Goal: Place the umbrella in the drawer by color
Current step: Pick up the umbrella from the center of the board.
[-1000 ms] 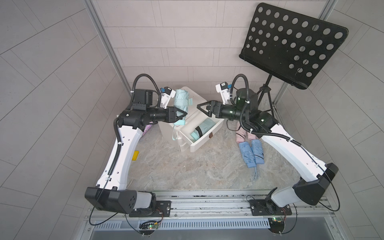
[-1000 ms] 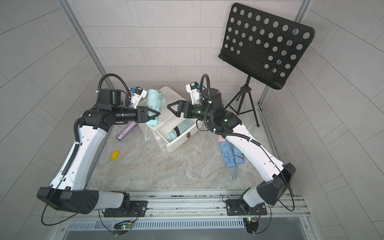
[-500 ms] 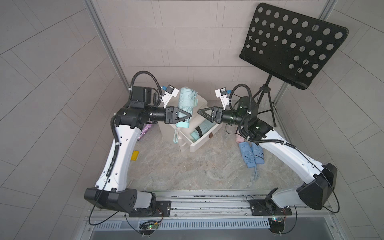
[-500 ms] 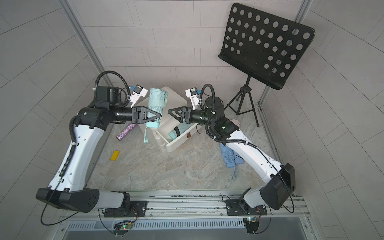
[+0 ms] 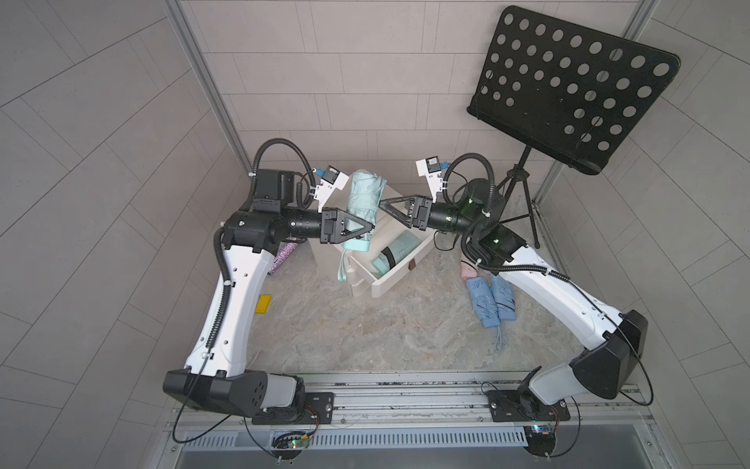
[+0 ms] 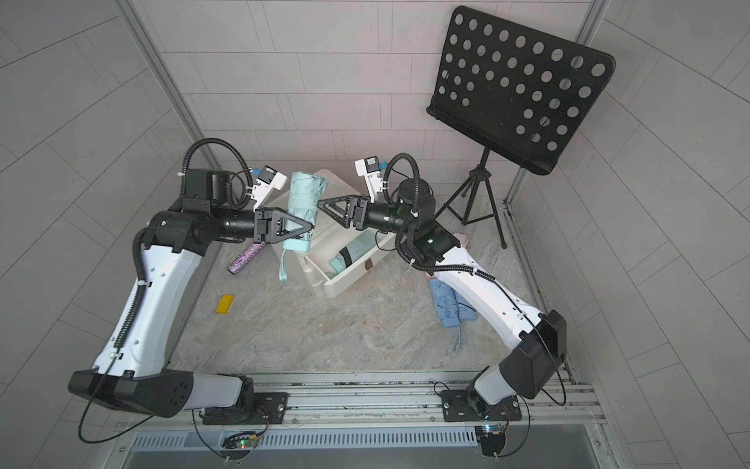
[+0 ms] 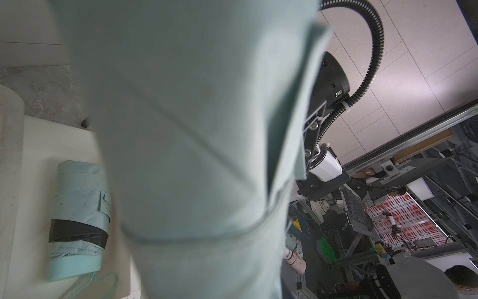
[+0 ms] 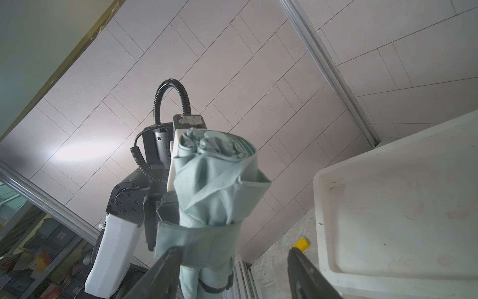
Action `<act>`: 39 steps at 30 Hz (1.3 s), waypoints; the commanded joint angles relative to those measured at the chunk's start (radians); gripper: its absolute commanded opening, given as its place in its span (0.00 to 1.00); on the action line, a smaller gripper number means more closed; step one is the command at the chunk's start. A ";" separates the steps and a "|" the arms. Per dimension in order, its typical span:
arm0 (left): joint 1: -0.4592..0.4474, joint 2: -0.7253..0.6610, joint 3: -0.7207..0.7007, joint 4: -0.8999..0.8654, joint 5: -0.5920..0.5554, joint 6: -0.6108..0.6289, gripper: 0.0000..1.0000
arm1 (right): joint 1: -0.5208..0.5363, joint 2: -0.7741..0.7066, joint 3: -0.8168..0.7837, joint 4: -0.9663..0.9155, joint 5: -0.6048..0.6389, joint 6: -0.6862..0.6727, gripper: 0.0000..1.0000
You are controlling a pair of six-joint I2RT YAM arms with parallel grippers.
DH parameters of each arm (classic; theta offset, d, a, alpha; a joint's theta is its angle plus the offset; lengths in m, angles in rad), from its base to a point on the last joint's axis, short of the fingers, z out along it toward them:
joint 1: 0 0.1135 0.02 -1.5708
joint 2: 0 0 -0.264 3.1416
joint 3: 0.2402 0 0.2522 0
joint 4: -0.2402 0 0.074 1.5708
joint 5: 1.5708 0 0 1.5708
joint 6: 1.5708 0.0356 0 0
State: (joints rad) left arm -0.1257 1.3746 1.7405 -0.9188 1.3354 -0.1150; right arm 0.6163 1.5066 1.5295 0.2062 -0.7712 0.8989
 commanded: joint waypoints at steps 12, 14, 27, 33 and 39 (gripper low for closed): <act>-0.002 -0.039 -0.015 0.026 0.064 0.024 0.18 | 0.046 0.140 0.127 0.113 -0.037 0.080 0.57; -0.005 -0.041 -0.019 0.029 0.070 0.024 0.18 | 0.052 0.163 0.133 0.155 -0.044 0.116 0.54; -0.002 -0.049 -0.042 0.032 0.018 0.035 0.46 | 0.088 0.179 0.146 0.136 -0.025 0.151 0.30; -0.002 -0.059 -0.034 -0.010 -0.063 0.081 0.89 | 0.079 0.102 0.149 -0.024 0.068 0.084 0.29; 0.037 -0.037 -0.007 -0.065 -0.106 0.103 0.95 | 0.022 0.012 0.091 -0.091 0.150 0.087 0.28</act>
State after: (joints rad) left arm -0.1112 1.3453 1.7004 -0.9531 1.2453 -0.0502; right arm 0.6666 1.6070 1.6306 0.1204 -0.6834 0.9939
